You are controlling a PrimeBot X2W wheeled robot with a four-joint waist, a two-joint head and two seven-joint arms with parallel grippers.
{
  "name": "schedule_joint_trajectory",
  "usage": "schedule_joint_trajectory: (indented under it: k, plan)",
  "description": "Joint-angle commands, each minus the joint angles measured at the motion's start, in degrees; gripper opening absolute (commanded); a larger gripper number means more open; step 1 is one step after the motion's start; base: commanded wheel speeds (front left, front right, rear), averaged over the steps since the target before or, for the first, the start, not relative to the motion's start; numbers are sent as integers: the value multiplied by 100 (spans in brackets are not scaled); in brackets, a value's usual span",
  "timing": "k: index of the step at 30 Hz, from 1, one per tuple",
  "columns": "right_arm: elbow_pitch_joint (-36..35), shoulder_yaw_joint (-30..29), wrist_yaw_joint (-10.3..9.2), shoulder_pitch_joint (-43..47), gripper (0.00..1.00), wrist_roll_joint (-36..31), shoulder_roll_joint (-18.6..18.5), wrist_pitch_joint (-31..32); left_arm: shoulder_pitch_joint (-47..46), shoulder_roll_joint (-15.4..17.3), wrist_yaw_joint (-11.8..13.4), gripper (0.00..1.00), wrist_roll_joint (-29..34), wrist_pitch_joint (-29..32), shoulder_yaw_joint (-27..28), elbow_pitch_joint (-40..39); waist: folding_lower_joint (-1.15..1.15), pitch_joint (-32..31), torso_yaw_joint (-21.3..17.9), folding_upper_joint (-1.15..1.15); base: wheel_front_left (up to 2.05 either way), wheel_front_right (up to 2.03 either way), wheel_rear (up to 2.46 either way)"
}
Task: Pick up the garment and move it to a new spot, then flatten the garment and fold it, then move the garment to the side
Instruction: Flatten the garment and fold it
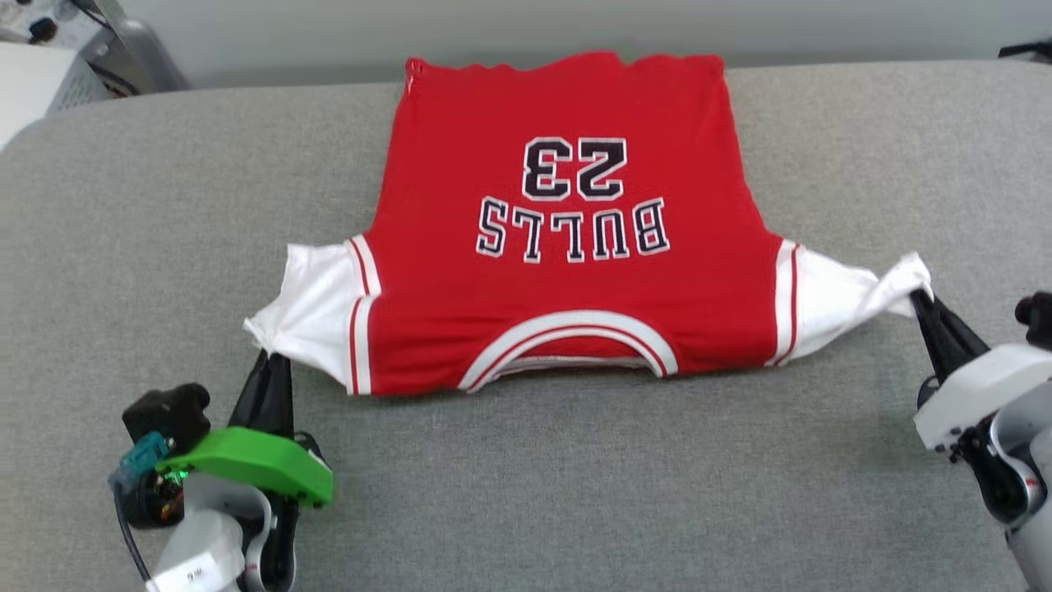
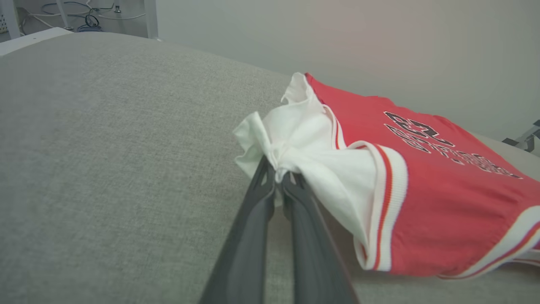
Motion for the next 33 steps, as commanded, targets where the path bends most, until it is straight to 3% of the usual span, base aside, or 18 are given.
schedule_joint_trajectory:
  k: [1,6,16,20,24,25,26,27,28,33]
  plan:
    - [-131,-182,-12,319,0,-52,-93,85,256,62,122,0,32,11,55,-153,1,-523,81,0,0,0,0]
    - [-908,-888,-12,1554,0,-330,122,552,1154,54,386,0,70,340,-59,-924,1,-795,167,0,0,0,0]
    - [-2355,-2546,-12,3711,0,-910,1344,1475,2619,66,808,0,42,867,-181,-1689,1,-1036,326,0,0,0,0]
    - [-2718,-2739,-12,4103,0,-1140,1732,1790,2824,38,841,0,59,857,-248,-1683,1,-1025,356,0,0,0,0]
    - [-2899,-2642,-12,4183,0,-1156,1859,1897,2699,-28,758,0,159,754,-432,-1690,1,-970,434,0,0,0,0]
    - [-2921,-2606,-12,4183,9,-1164,1859,1916,2653,-46,742,0,173,729,-462,-1685,1,-956,449,0,0,0,0]
    - [-2955,-2558,-12,4168,32,-1151,1854,1923,2595,-67,726,0,193,692,-496,-1690,1,-930,470,0,0,0,0]
    - [-2994,-2530,-12,4135,87,-1128,1847,1915,2532,-77,709,0,228,658,-534,-1701,1,-902,491,0,0,0,0]
    - [-3029,-2502,-12,4102,100,-1133,1817,1907,2481,-93,695,0,246,638,-565,-1714,1,-875,509,0,0,0,0]
    - [-3230,-2609,-12,3726,100,-1068,1661,1816,2147,-192,649,0,355,591,-750,-1795,1,-664,664,0,0,0,0]
